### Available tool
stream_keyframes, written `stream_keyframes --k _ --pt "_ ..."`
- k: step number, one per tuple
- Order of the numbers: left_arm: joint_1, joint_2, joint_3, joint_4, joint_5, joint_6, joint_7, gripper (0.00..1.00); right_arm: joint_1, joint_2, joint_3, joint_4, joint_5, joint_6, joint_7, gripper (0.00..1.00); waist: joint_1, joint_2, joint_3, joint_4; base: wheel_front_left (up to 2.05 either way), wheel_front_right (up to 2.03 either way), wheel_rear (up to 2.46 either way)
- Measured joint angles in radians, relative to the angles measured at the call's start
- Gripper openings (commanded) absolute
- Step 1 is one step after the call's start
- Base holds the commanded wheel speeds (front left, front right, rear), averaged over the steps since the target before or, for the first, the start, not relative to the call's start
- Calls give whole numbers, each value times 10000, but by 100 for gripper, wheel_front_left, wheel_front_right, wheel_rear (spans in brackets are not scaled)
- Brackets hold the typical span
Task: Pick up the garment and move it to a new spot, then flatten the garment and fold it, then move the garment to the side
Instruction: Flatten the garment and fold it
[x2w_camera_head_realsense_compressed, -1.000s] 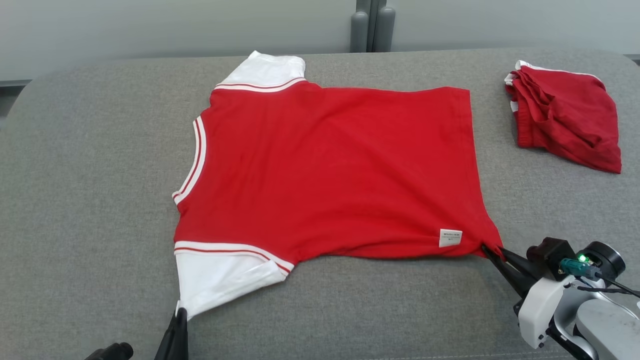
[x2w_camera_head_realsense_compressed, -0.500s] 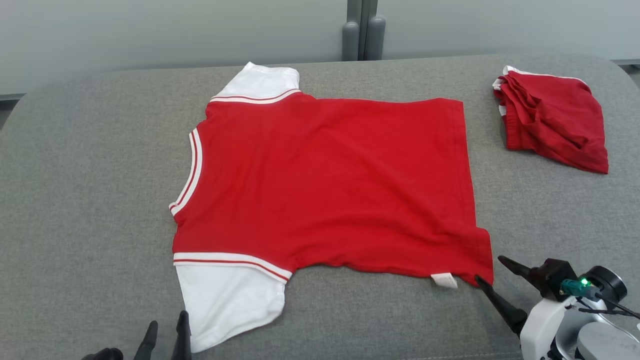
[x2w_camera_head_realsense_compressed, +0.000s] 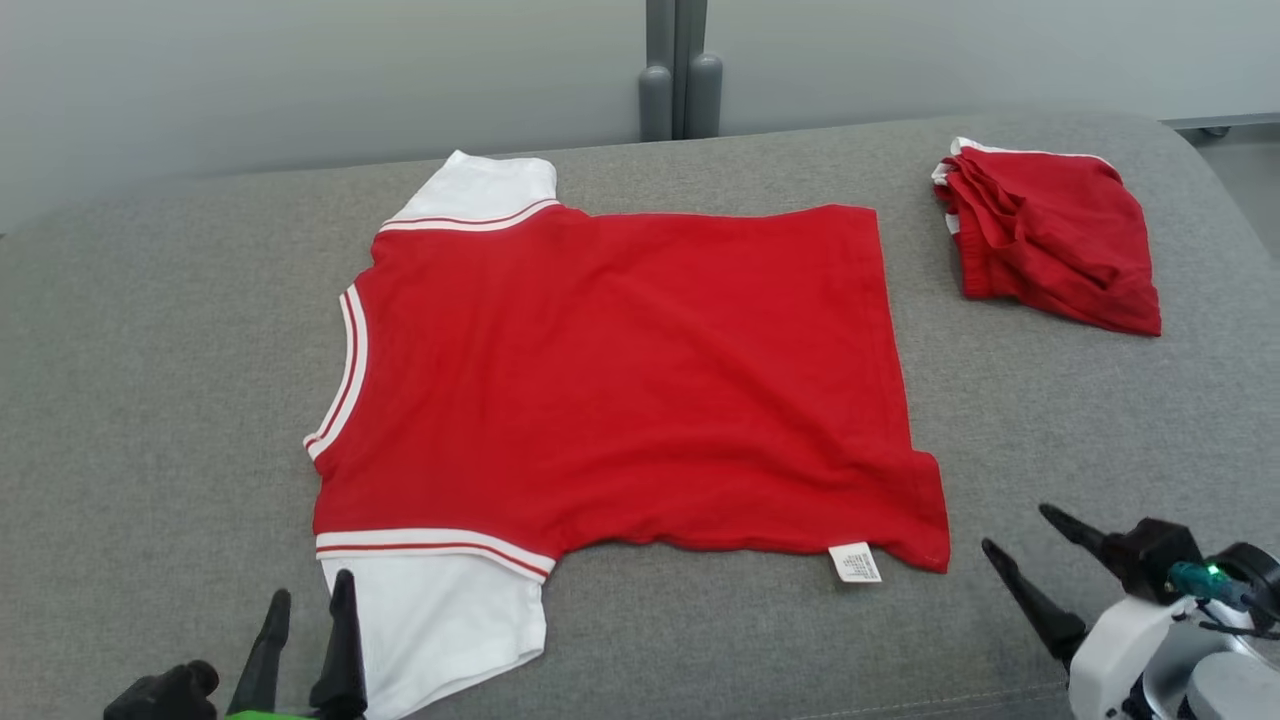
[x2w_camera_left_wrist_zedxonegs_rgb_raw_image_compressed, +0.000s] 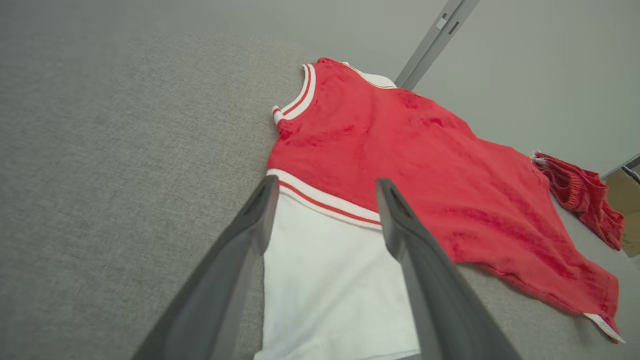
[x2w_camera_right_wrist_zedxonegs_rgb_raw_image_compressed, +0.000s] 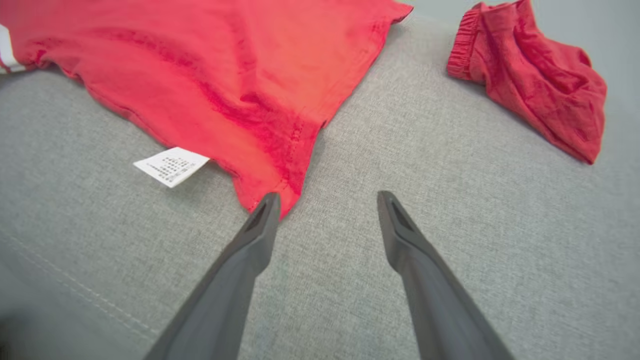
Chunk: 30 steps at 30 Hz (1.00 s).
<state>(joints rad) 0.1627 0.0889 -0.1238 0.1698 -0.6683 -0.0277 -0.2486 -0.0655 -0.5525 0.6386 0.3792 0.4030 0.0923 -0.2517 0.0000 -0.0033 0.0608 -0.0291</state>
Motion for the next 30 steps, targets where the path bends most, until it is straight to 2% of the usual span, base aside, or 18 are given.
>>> stream_keyframes --k 8,14,20,24,30 --pt "-722 -128 -798 -585 508 -207 -2 100 -778 328 -1103 -976 56 -366 -2 100 0 0 -150 -463 0 0 0" --pt "-1119 -186 -1206 -792 991 -234 -2 100 -974 819 -1833 -1534 174 -846 -2 100 0 0 -370 -714 0 0 0" --pt "-1266 -226 -1204 -834 1379 -27 -29 100 -963 1544 -2466 -1979 570 -1312 -4 100 0 0 -462 -794 0 0 0" --pt "-1266 -324 -1066 -842 1471 217 -29 100 -835 2100 -2573 -2178 846 -1475 -4 100 0 0 -476 -770 0 0 0" --pt "-1259 -362 -865 -963 1860 564 -29 100 -323 2449 -2844 -2445 851 -1747 -4 100 0 0 -494 -615 0 0 0"
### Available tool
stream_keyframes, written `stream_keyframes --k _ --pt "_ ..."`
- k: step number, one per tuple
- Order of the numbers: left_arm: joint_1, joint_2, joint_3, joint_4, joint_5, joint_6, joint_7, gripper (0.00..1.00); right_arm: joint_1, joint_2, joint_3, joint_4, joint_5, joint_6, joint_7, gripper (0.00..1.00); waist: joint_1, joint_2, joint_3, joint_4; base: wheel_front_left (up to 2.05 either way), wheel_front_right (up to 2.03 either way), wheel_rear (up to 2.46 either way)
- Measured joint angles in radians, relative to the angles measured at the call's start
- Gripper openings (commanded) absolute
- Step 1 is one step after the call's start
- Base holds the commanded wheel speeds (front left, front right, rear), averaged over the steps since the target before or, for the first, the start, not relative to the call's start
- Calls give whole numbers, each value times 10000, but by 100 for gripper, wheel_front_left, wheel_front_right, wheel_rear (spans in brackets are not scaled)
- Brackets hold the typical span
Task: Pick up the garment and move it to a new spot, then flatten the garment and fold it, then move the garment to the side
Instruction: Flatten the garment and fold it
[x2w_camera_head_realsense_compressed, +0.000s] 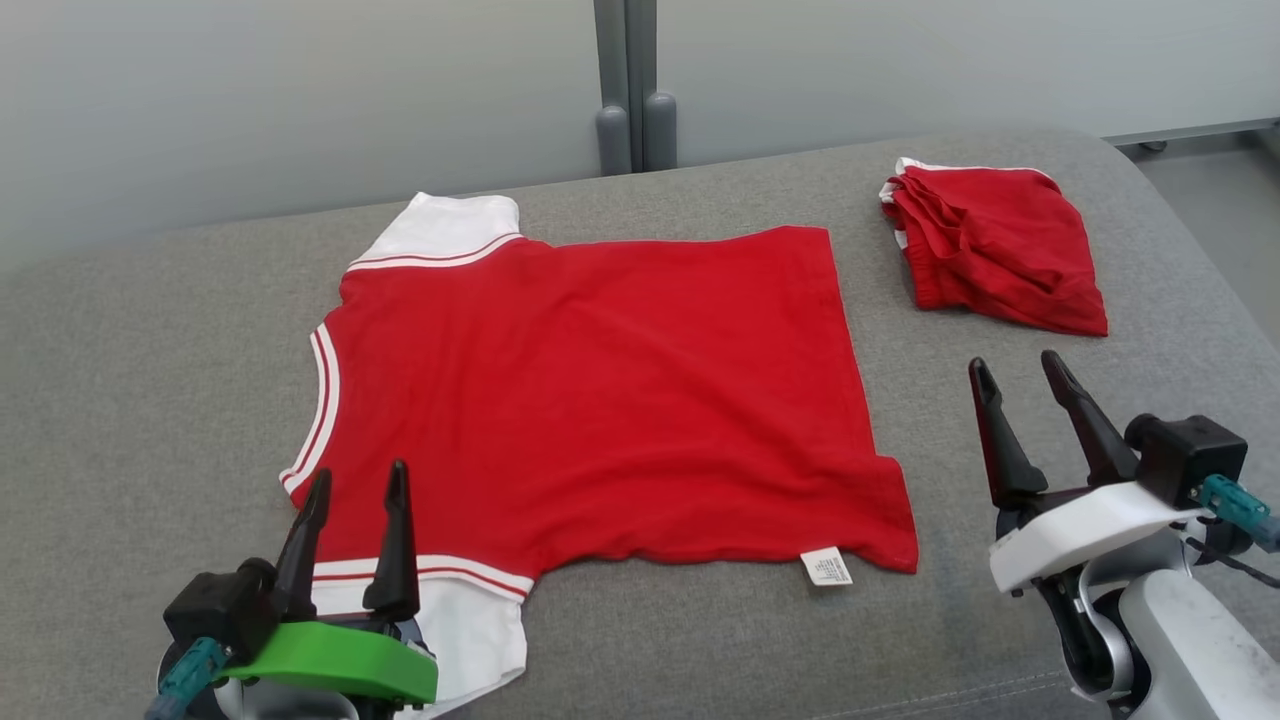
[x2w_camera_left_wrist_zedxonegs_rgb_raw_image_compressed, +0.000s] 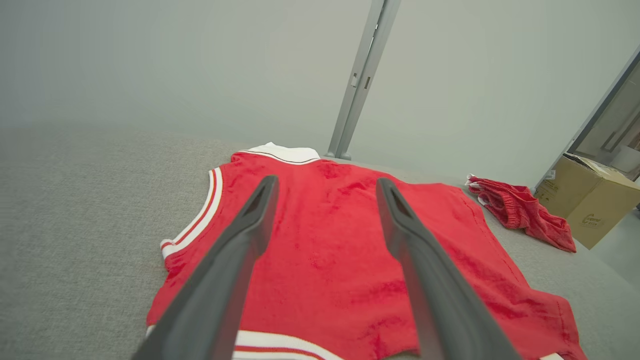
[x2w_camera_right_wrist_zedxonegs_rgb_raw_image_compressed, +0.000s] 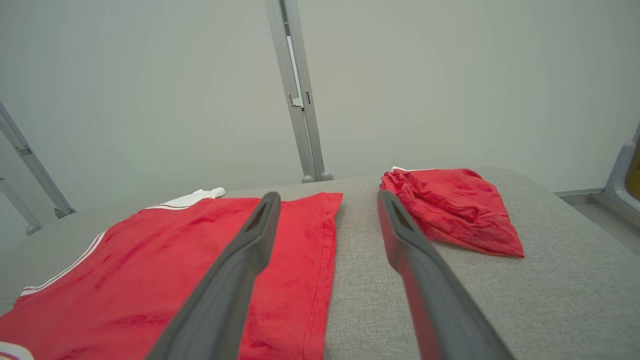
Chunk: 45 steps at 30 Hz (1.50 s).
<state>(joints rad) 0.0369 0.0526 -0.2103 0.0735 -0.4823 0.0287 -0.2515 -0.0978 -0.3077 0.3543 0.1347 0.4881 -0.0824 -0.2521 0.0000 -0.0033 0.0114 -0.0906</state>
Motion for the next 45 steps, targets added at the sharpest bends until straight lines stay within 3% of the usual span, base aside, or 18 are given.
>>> stream_keyframes --k 14,38,45 --pt "512 -12 510 -466 648 435 -2 100 867 543 -54 -94 -370 -163 0 100 0 0 -122 232 0 0 0" --pt "920 -25 499 -652 679 479 -2 100 914 667 -98 -150 -761 -165 0 100 0 0 -210 358 0 0 0" --pt "1467 -31 443 142 328 527 2 100 1316 756 -171 403 -721 -165 -2 100 0 0 -179 398 0 0 0"
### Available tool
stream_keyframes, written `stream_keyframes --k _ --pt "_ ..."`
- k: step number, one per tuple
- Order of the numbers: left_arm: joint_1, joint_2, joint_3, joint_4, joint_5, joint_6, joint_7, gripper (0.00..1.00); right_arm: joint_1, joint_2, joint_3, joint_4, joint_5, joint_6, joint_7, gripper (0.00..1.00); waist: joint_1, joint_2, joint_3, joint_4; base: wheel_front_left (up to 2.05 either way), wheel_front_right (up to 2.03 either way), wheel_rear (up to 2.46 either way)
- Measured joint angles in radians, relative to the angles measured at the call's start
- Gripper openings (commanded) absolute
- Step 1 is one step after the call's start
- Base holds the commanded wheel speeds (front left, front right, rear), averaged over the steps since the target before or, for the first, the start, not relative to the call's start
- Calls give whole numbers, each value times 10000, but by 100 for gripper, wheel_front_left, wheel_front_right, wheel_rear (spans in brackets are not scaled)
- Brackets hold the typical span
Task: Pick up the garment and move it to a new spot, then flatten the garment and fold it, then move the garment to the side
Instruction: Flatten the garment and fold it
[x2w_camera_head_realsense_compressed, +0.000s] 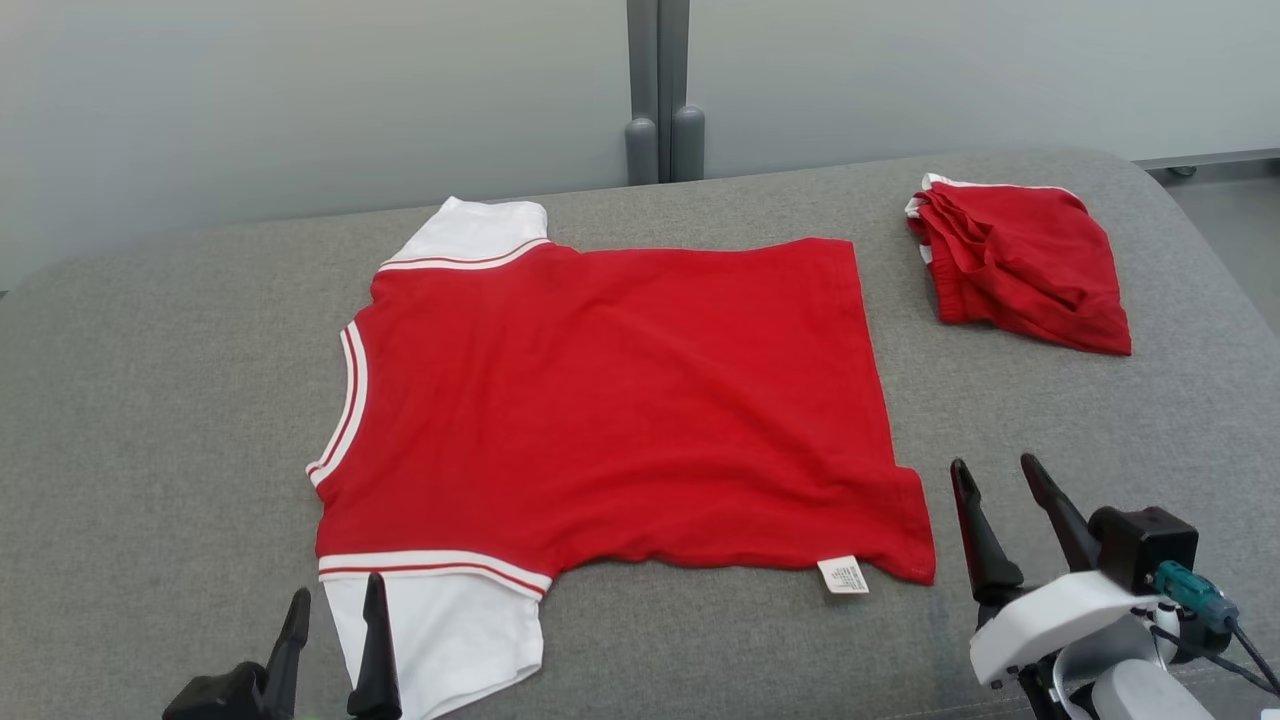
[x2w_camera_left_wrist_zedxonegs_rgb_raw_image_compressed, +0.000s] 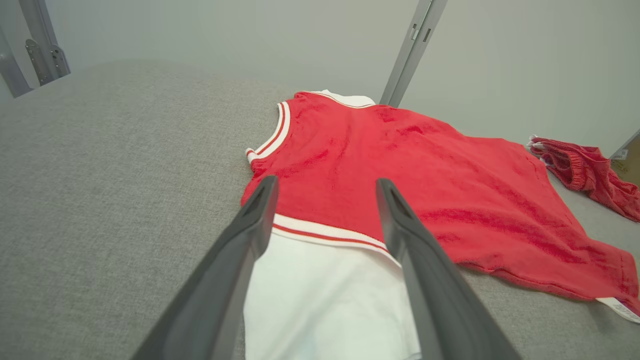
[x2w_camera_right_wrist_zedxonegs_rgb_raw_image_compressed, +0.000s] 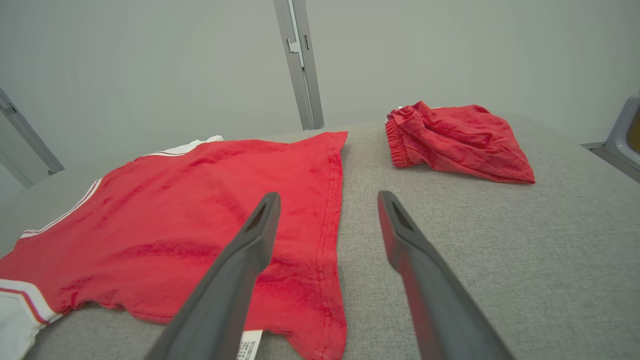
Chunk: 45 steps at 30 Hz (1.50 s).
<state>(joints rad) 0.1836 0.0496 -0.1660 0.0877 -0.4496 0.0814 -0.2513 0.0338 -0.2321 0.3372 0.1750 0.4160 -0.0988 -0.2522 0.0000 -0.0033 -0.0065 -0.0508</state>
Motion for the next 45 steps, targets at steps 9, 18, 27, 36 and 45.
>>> stream_keyframes --k 9,18,27,36,45 --pt "425 2 -75 1122 -1511 69 788 100 594 148 98 1047 272 96 4 100 0 0 68 103 0 0 0" --pt "622 -2 -209 1954 -2059 69 1361 100 542 313 242 1317 330 284 6 100 0 0 345 69 0 0 0" --pt "275 -4 -128 2391 -2460 67 1452 100 268 313 224 1551 322 401 6 100 0 0 514 -70 0 0 0" --pt "-35 -2 -211 2731 -2838 -105 1450 5 165 380 182 1802 337 612 4 100 0 0 583 -93 0 0 0" --pt "-334 -10 -520 2522 -2836 -476 1300 0 206 1041 -272 2293 1453 1014 4 100 0 0 689 154 0 0 0"
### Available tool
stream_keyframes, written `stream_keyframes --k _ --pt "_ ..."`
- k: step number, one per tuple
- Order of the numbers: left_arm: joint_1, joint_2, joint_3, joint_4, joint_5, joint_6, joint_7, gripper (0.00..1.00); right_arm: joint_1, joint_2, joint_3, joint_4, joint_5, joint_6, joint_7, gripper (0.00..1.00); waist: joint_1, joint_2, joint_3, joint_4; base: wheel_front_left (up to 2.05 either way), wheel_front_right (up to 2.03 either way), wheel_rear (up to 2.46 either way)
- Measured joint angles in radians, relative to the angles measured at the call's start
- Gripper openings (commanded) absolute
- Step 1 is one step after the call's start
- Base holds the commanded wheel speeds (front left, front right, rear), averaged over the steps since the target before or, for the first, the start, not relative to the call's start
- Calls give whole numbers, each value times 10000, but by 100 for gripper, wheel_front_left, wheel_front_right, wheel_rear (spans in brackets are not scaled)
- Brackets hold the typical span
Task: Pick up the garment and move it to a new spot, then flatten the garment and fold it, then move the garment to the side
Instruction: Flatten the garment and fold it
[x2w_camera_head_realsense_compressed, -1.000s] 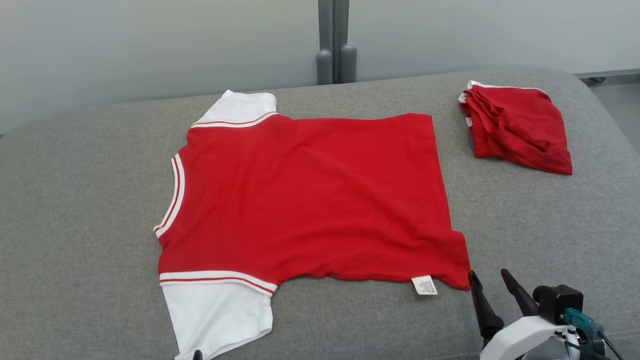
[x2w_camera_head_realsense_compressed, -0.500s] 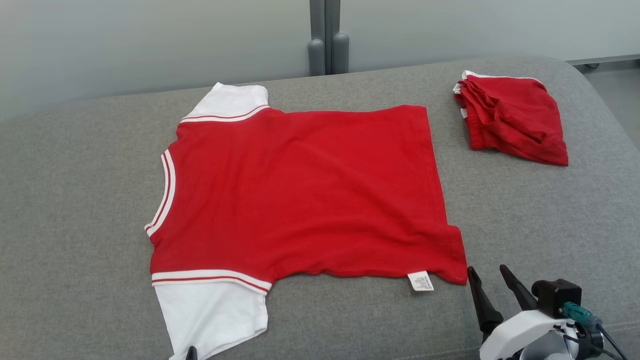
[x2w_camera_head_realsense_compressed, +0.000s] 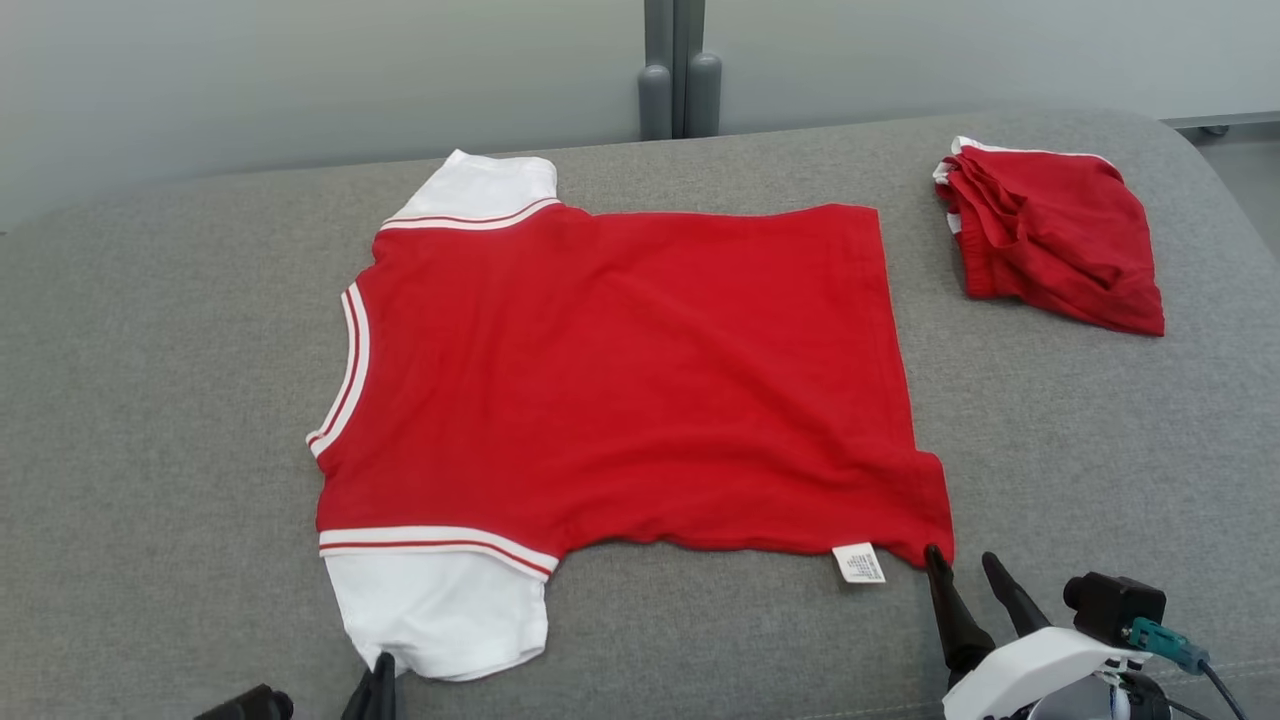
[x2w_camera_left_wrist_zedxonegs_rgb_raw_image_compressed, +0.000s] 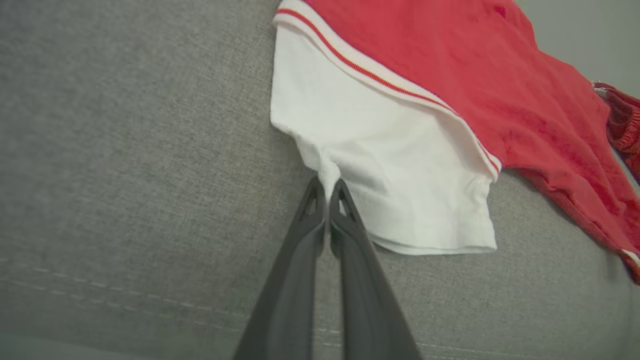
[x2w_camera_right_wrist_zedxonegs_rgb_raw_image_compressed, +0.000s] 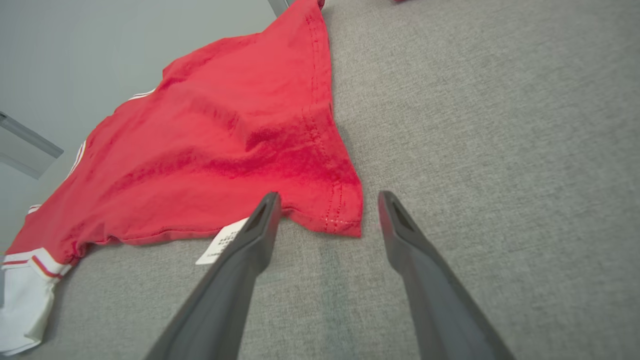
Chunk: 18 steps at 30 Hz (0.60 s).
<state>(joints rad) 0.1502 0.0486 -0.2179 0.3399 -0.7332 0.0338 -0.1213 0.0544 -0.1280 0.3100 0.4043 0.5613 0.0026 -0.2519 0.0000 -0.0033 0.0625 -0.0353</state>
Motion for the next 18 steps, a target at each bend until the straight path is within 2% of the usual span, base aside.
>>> stream_keyframes --k 6,12,18 --pt "-376 -4 -19 -280 79 -82 -265 0 -2 433 -420 449 842 326 0 100 0 0 49 270 0 0 0" --pt "-453 -4 -82 -345 167 -86 -359 0 -36 654 -915 892 1768 502 0 100 0 0 102 571 0 0 0" --pt "-454 -4 -42 -416 167 -86 -479 0 -247 648 -966 1292 1981 708 -29 100 0 0 171 787 0 0 0"
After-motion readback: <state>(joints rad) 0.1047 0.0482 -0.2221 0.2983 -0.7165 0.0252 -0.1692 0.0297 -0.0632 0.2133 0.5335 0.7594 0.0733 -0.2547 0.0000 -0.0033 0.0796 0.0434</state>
